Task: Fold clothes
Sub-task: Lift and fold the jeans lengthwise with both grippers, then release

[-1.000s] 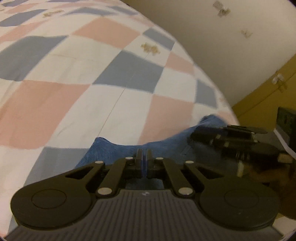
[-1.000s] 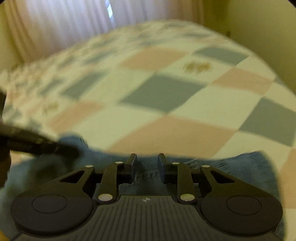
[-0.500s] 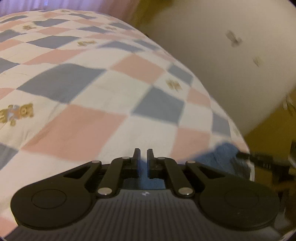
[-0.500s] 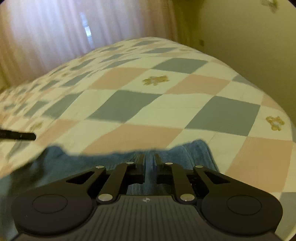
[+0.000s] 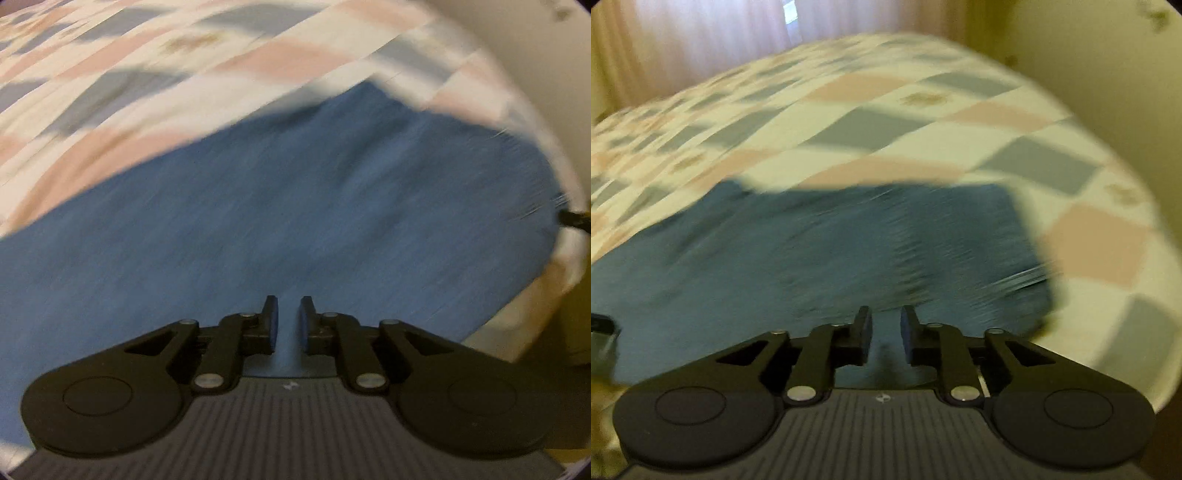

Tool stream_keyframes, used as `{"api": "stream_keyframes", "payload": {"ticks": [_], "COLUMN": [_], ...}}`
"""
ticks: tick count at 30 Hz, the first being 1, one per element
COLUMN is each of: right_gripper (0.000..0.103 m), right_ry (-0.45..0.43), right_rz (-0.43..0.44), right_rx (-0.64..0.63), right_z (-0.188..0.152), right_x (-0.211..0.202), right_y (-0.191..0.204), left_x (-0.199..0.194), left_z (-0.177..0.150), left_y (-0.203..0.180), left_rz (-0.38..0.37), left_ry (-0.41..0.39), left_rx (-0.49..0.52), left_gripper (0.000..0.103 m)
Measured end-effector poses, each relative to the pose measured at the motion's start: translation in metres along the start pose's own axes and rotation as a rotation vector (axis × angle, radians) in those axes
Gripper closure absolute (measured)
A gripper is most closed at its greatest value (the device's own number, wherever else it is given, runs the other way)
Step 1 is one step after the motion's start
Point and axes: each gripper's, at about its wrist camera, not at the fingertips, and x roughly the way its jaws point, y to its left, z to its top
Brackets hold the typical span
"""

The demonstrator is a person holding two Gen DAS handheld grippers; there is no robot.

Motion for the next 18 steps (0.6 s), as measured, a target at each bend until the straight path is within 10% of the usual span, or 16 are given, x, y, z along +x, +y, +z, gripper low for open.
{"api": "stream_keyframes", "payload": {"ticks": [8, 14, 18], "right_gripper": [0.079, 0.062, 0.063], "right_ry": [0.131, 0.1, 0.242], "right_rz": [-0.087, 0.087, 0.016], "right_rx": [-0.015, -0.203, -0.281], "right_z": [-0.001, -0.002, -0.019], "right_x": [0.011, 0.008, 0.041], "right_y": [0.015, 0.093, 0.128], "left_x": [-0.039, -0.043, -0.017], "left_z": [-0.038, -0.05, -0.038], "left_y": [0.071, 0.095, 0.099], "left_rz": [0.251, 0.3, 0.329], "left_ry": [-0.002, 0.007, 0.136], "left_rx": [-0.234, -0.312, -0.276], "left_gripper": [0.079, 0.072, 0.071]}}
